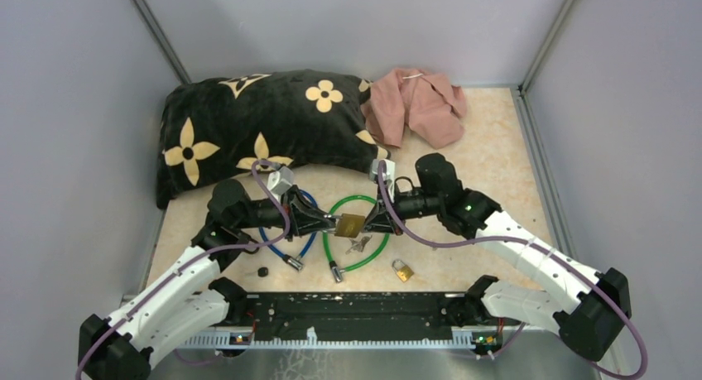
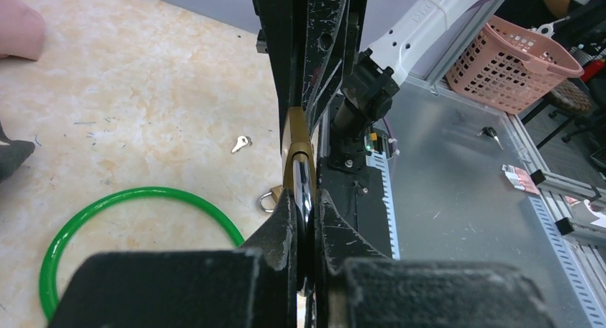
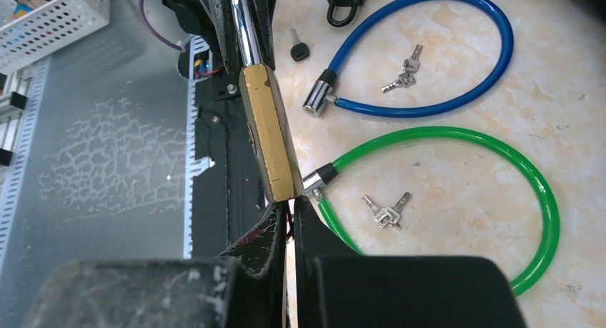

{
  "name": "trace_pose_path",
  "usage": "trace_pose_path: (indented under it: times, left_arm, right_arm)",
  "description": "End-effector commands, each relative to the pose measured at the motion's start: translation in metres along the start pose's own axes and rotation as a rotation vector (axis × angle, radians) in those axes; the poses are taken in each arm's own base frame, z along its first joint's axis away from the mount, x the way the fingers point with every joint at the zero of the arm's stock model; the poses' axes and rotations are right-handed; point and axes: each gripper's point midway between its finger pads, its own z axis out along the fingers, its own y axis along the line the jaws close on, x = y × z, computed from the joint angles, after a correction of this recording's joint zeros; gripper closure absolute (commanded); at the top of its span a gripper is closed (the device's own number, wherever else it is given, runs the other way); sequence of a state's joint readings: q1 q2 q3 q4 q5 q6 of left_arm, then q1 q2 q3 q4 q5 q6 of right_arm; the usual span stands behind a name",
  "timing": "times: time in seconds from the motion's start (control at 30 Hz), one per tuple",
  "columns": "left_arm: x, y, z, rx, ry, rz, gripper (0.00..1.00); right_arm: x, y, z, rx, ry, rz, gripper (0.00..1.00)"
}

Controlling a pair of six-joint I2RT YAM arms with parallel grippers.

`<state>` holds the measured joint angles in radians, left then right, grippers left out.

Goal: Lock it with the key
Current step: Lock the lock, then place the lock at the center of the board.

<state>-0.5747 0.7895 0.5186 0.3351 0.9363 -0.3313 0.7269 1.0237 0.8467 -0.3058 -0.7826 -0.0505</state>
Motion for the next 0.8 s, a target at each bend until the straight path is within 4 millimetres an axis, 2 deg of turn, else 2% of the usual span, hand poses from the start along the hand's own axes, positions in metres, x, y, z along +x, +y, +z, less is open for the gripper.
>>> trace_pose_path:
  times: [0.0, 0.13, 0.23, 0.3, 0.37, 0.47, 0.53, 0.57, 0.7, 0.77]
  left_arm:
    - [-0.030, -0.005, -0.003, 0.011, -0.061, 0.084, 1.00]
    - [-0.039, 0.014, -0.025, -0.082, -0.029, 0.130, 1.00]
    - [-0.041, 0.027, -0.038, -0.144, -0.009, 0.145, 1.00]
    - [-0.041, 0.027, -0.038, -0.150, -0.014, 0.128, 1.00]
    - [-0.041, 0.036, -0.038, -0.196, -0.036, 0.078, 1.00]
    - [-0.030, 0.073, -0.036, -0.338, -0.099, -0.137, 1.00]
    - [-0.017, 0.081, -0.022, -0.314, -0.109, -0.301, 1.00]
    - [-0.006, 0.087, -0.009, -0.311, -0.089, -0.372, 1.00]
    - [0.025, 0.090, 0.056, -0.226, 0.050, -0.517, 1.00]
    - [0.036, 0.103, 0.089, -0.209, 0.101, -0.582, 1.00]
  right_arm:
    - [0.002, -0.010, -0.005, 0.073, 0.012, -0.078, 1.00]
    - [0.028, -0.046, -0.027, 0.273, 0.071, -0.041, 1.00]
    - [0.029, -0.066, -0.046, 0.392, 0.060, -0.017, 1.00]
    - [0.027, -0.077, -0.054, 0.465, 0.050, -0.013, 1.00]
    - [0.024, -0.090, -0.061, 0.556, 0.032, 0.013, 1.00]
    - [0.024, -0.110, -0.072, 0.692, 0.026, 0.097, 1.00]
    - [0.025, -0.121, -0.083, 0.804, 0.007, 0.178, 1.00]
    - [0.027, -0.126, -0.090, 0.860, -0.002, 0.213, 1.00]
    - [0.051, -0.142, -0.120, 1.078, -0.020, 0.350, 1.00]
    - [0.059, -0.144, -0.131, 1.141, -0.056, 0.407, 1.00]
